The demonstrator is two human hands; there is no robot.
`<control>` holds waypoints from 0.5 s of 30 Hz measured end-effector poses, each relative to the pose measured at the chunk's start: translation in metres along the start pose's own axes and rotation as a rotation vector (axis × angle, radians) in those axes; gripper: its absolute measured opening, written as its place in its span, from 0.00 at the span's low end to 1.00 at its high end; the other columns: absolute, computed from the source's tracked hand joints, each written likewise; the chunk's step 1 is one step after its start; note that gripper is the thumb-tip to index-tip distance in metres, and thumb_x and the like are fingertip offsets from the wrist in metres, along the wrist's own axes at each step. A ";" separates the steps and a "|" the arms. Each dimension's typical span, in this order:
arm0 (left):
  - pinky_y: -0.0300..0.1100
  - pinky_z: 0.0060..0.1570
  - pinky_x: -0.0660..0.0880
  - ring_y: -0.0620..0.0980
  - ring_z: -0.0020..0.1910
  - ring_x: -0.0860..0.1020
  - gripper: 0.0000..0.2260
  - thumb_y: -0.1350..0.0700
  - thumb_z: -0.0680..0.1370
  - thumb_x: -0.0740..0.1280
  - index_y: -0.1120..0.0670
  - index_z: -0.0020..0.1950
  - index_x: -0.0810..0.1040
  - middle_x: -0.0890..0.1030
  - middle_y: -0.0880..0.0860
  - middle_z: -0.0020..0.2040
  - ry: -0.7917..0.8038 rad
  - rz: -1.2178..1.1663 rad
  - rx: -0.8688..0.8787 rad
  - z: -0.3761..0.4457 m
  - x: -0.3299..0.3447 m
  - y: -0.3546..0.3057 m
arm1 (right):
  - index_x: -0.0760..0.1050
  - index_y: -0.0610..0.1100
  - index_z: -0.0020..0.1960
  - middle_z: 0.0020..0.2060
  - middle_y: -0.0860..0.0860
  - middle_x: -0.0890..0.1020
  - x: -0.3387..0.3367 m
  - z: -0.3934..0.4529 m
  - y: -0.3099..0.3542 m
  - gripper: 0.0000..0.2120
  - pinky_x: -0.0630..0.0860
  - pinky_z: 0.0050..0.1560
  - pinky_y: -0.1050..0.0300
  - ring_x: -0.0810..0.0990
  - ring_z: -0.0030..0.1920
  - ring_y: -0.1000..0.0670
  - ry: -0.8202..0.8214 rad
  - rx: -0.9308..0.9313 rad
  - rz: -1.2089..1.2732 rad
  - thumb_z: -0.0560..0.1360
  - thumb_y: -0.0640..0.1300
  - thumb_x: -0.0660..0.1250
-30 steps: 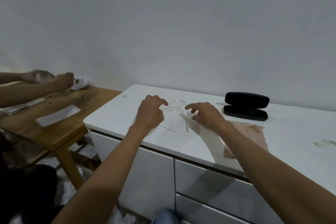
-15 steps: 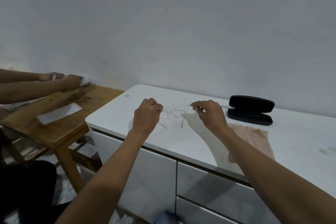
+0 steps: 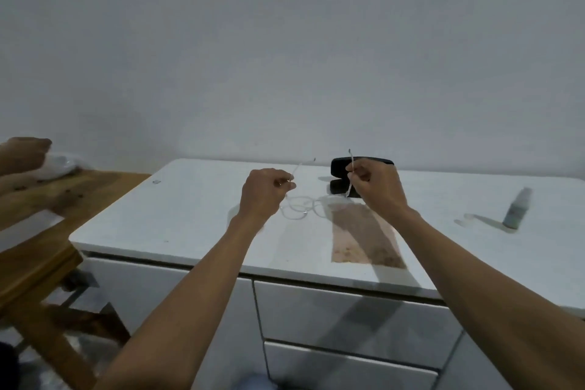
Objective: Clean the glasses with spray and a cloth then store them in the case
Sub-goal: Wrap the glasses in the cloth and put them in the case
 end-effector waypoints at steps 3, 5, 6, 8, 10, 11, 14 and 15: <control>0.35 0.40 0.75 0.42 0.35 0.80 0.06 0.56 0.73 0.78 0.53 0.49 0.88 0.85 0.48 0.40 0.073 -0.028 0.017 -0.003 0.029 -0.023 | 0.87 0.46 0.51 0.36 0.55 0.83 -0.033 -0.014 -0.020 0.07 0.83 0.51 0.51 0.85 0.41 0.52 -0.041 0.042 -0.029 0.75 0.38 0.72; 0.40 0.44 0.76 0.43 0.37 0.80 0.06 0.56 0.72 0.78 0.53 0.49 0.89 0.86 0.50 0.41 0.107 -0.020 0.041 -0.005 0.045 -0.036 | 0.87 0.46 0.50 0.35 0.54 0.84 -0.050 -0.024 -0.031 0.07 0.82 0.51 0.51 0.85 0.41 0.50 -0.063 0.078 -0.046 0.75 0.39 0.72; 0.42 0.45 0.77 0.44 0.38 0.80 0.06 0.56 0.72 0.79 0.53 0.48 0.89 0.87 0.50 0.41 0.123 -0.017 0.054 -0.006 0.051 -0.041 | 0.86 0.47 0.50 0.34 0.54 0.85 -0.057 -0.029 -0.036 0.07 0.82 0.50 0.52 0.85 0.41 0.50 -0.072 0.099 -0.053 0.75 0.39 0.72; 0.45 0.47 0.79 0.46 0.39 0.81 0.06 0.56 0.72 0.79 0.53 0.48 0.89 0.87 0.51 0.42 0.151 -0.016 0.077 -0.008 0.061 -0.048 | 0.86 0.48 0.49 0.34 0.53 0.85 -0.068 -0.036 -0.044 0.07 0.82 0.50 0.52 0.85 0.40 0.49 -0.082 0.127 -0.062 0.75 0.40 0.72; 0.46 0.48 0.80 0.47 0.40 0.82 0.06 0.56 0.72 0.79 0.53 0.48 0.89 0.88 0.51 0.43 0.168 -0.021 0.088 -0.009 0.066 -0.050 | 0.86 0.48 0.49 0.33 0.53 0.85 -0.074 -0.041 -0.050 0.06 0.82 0.49 0.52 0.85 0.39 0.48 -0.080 0.137 -0.066 0.75 0.41 0.72; 0.47 0.49 0.80 0.47 0.40 0.82 0.06 0.56 0.72 0.79 0.53 0.48 0.89 0.88 0.51 0.43 0.173 -0.025 0.091 -0.010 0.067 -0.050 | 0.87 0.48 0.48 0.33 0.52 0.85 -0.076 -0.042 -0.051 0.06 0.82 0.48 0.53 0.85 0.39 0.48 -0.078 0.139 -0.065 0.74 0.41 0.72; 0.49 0.50 0.81 0.49 0.41 0.83 0.06 0.56 0.71 0.79 0.53 0.47 0.89 0.88 0.51 0.43 0.184 -0.017 0.104 -0.011 0.068 -0.051 | 0.87 0.49 0.48 0.34 0.51 0.87 -0.077 -0.045 -0.054 0.07 0.81 0.48 0.54 0.85 0.39 0.48 -0.067 0.145 -0.064 0.74 0.41 0.72; 0.49 0.50 0.80 0.49 0.42 0.83 0.06 0.56 0.72 0.79 0.53 0.48 0.89 0.88 0.51 0.43 0.192 -0.009 0.104 -0.012 0.068 -0.051 | 0.87 0.49 0.48 0.34 0.51 0.87 -0.077 -0.046 -0.055 0.07 0.81 0.48 0.54 0.85 0.39 0.48 -0.058 0.146 -0.065 0.74 0.41 0.71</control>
Point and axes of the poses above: each hand's wrist, its own z-axis towards the middle knuckle, its own x-axis out of the palm, y = z × x, the point moved 4 cm from there along z, towards the middle knuckle
